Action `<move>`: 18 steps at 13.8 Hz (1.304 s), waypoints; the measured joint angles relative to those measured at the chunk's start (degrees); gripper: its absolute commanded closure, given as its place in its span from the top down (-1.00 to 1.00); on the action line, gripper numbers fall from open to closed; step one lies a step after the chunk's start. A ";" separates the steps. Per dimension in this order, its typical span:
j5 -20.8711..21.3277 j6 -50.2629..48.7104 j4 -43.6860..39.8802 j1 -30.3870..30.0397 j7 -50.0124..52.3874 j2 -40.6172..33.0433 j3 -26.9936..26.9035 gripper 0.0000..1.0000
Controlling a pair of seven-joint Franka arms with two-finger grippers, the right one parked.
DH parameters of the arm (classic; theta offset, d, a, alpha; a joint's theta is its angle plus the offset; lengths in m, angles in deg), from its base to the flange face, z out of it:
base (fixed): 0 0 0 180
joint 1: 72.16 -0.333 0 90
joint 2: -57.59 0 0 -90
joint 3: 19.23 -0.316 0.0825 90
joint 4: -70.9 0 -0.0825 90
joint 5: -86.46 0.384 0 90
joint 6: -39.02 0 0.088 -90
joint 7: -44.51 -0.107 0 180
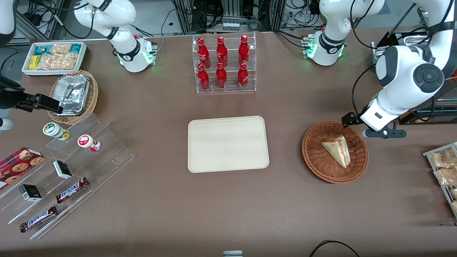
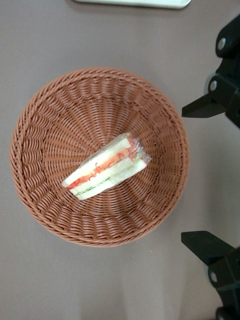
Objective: Place sandwich from basket to tray
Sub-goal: 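Move the left gripper over the basket and lower it onto the sandwich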
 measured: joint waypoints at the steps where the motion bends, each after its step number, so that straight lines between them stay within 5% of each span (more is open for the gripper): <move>1: 0.00 1.11 0.83 -0.01 0.00 0.41 -0.03 1.00; 5: 0.00 3.75 1.21 -0.02 2.15 2.40 -0.11 1.00; 14: -0.97 9.48 1.37 0.04 33.01 7.53 -0.11 1.00; 18: -1.46 11.58 1.38 0.19 37.07 9.56 -0.02 1.00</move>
